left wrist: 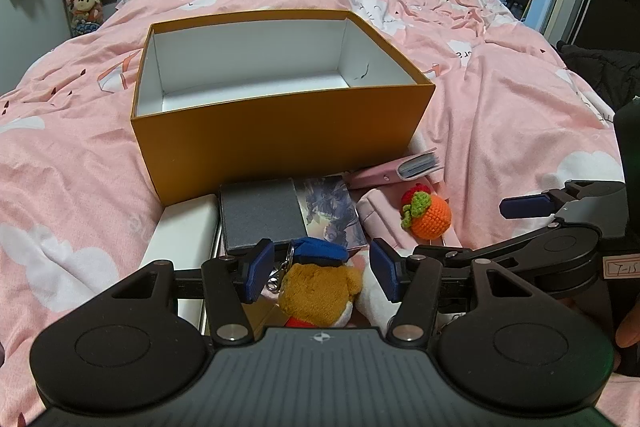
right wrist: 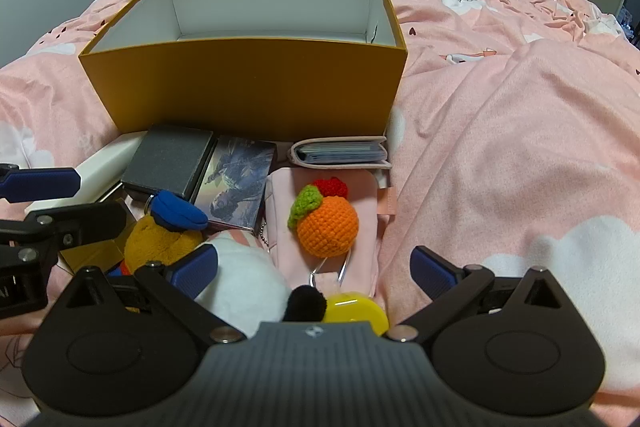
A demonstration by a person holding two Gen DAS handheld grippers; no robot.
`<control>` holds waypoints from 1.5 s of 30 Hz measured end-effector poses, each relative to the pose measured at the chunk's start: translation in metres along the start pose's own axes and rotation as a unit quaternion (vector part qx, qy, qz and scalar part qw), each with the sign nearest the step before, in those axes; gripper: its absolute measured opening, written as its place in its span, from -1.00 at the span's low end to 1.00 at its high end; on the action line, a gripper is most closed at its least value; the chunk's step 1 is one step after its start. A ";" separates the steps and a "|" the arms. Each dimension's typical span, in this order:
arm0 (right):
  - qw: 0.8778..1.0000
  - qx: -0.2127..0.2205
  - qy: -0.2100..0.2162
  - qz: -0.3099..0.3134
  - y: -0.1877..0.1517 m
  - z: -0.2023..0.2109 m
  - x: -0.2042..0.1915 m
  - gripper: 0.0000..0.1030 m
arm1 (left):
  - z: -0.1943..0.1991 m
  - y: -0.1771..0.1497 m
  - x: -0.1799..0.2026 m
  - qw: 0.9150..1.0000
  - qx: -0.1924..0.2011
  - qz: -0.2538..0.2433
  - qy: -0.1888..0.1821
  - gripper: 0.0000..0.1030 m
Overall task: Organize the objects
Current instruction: 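Reach left tool to white glasses case while right tool reaches gold box, then grasp white glasses case with left tool while right tool grasps gold box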
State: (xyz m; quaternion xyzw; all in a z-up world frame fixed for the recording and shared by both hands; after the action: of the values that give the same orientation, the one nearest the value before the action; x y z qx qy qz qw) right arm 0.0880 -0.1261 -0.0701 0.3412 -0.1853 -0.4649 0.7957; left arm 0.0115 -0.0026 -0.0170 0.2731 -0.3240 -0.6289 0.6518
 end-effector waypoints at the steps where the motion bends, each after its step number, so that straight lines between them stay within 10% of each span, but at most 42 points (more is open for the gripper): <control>1: 1.000 0.000 0.000 0.000 0.000 0.000 0.000 0.98 | 0.000 0.000 0.000 1.000 0.000 0.001 0.000 0.27; 18: 1.000 0.011 0.019 0.019 0.009 0.006 -0.005 0.97 | 0.009 0.009 -0.026 0.999 -0.005 0.035 0.001 0.20; 28: 0.992 -0.030 0.110 0.048 0.039 -0.013 -0.029 0.20 | -0.019 0.020 -0.057 0.996 -0.077 -0.019 0.032 0.16; 45: 0.965 -0.095 0.226 0.089 0.043 -0.045 -0.084 -0.08 | -0.039 0.013 -0.072 0.980 -0.170 -0.097 0.026 0.08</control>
State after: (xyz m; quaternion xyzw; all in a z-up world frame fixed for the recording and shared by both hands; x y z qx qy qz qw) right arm 0.1002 -0.0221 -0.0687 0.3430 0.0148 -0.3187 0.8835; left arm 0.0496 0.0674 -0.0381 0.2042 -0.1673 -0.7280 0.6328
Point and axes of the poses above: each gripper's, at about its wrist camera, not at the fingertips, and z roughly against the way its jaws point, x to its right, y to its top, the point moved 2 cm from there along -z, roughly the way its jaws point, and after that the axes turned 10 degrees about x, right-handed, at the moved point
